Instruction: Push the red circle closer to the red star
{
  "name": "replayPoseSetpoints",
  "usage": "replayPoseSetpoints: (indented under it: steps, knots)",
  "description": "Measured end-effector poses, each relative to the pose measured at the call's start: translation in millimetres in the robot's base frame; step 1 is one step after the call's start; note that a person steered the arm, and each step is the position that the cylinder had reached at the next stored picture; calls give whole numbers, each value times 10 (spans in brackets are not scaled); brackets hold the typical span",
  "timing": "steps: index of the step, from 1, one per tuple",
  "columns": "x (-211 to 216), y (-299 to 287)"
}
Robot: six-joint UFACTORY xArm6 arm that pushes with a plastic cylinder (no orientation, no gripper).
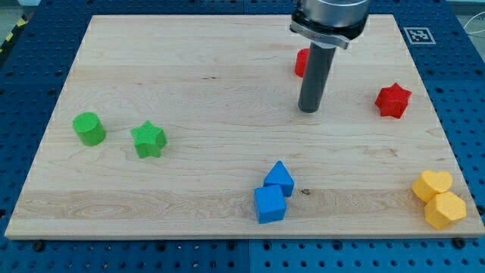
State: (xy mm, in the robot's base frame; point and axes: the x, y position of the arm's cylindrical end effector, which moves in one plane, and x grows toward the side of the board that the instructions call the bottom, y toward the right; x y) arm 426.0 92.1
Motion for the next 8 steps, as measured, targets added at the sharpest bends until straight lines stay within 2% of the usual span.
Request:
replayPoseSetpoints:
  steps: [2,5,8]
  knots:
    - [-263,-330]
    - [-1046,-553]
    - [-1096,-118]
